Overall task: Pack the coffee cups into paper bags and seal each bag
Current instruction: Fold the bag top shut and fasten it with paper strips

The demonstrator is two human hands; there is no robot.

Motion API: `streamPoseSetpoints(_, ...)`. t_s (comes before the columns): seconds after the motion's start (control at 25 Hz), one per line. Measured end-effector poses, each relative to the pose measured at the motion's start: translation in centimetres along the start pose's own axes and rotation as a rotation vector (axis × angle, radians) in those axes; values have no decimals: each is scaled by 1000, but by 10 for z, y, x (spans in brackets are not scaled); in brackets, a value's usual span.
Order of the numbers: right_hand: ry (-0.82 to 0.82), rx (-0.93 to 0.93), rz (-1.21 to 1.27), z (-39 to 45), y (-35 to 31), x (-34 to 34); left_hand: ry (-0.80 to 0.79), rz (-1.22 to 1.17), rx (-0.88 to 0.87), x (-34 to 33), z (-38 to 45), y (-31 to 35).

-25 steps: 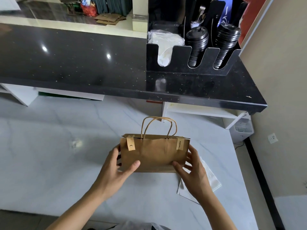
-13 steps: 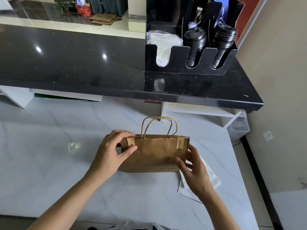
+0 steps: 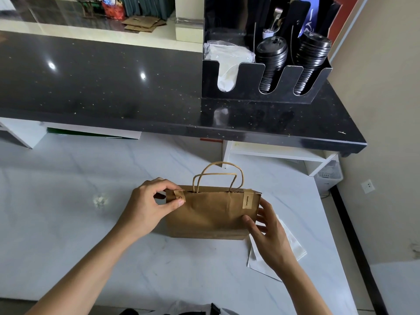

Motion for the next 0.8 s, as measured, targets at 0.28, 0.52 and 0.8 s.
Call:
streamPoseSetpoints(0.28,6,-15,3,0,4,0,-19,64,-39,1,2,5)
streamPoseSetpoints(0.52,6,-5,-5,-3,1,-1,5,-48,-16,-4,-11,-6)
streamPoseSetpoints(0.8,-86,-2,-43,-12,13,-16,120,-474,364,-28,-48,-49)
Point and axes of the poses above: each hand's wrist, its own z-axis towards the middle knuckle, its own x-axis out of the back of the hand, y = z × x, the point moved 9 cm from there along z, towards the middle knuckle, and after that the axes turned 8 degrees about -z, right-handed, at the moved point
